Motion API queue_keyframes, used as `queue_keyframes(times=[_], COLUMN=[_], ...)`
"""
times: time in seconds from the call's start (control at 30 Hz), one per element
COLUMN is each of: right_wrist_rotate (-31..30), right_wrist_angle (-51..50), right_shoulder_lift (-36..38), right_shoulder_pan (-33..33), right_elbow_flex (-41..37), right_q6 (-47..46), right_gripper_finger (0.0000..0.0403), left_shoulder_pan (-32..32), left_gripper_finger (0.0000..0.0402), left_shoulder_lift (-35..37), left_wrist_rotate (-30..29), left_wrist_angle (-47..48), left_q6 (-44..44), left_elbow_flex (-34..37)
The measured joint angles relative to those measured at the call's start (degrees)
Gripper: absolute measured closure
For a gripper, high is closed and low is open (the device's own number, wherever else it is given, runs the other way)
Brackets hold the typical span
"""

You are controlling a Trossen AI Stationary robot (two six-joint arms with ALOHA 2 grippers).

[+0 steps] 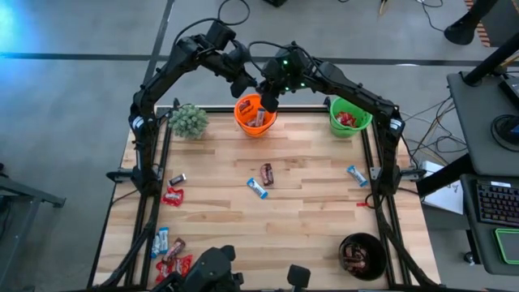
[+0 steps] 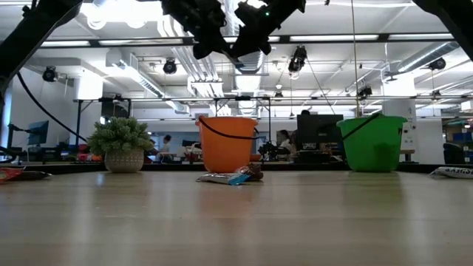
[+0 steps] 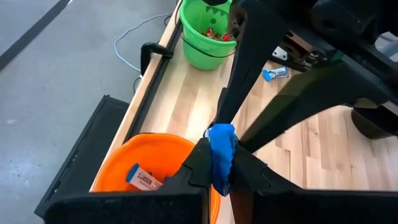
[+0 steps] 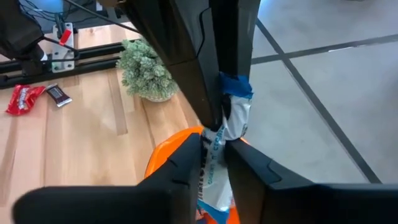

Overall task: Organize candy in baskets
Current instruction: Put the white chocolate bar into the orange bucket

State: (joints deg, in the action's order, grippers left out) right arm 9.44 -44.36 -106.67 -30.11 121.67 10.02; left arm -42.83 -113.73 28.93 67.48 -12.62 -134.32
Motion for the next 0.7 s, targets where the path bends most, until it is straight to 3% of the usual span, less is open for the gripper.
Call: queue_keyframes(times=[0.23,0.37,0.7], right_wrist_rotate=[-0.2,-3.5,-5.3], right_wrist_angle=[-0.5,-2.9,-15.0], right_shoulder_lift=[0.0,0.1,0.1], right_shoulder_pan=[0.1,0.1,0.0], right_elbow_flex=[0.0,0.0,0.0], right_q6=[-2.5,-2.5,-3.6], right_gripper_finger=[0.0263,0.0230,0.0214], left_shoulder_pan=[-0.1,-0.2,-1.4], left_gripper_finger=[0.0399,0.0399,0.0399], left_shoulder_lift=[0.1,0.1,0.2], left_wrist_rotate=[-1.0,-4.4,-9.6], left_wrist_angle=[-0.2,0.0,0.9], left_q6=[-0.5,-1.3,-2.0], left_elbow_flex=[0.0,0.0,0.0])
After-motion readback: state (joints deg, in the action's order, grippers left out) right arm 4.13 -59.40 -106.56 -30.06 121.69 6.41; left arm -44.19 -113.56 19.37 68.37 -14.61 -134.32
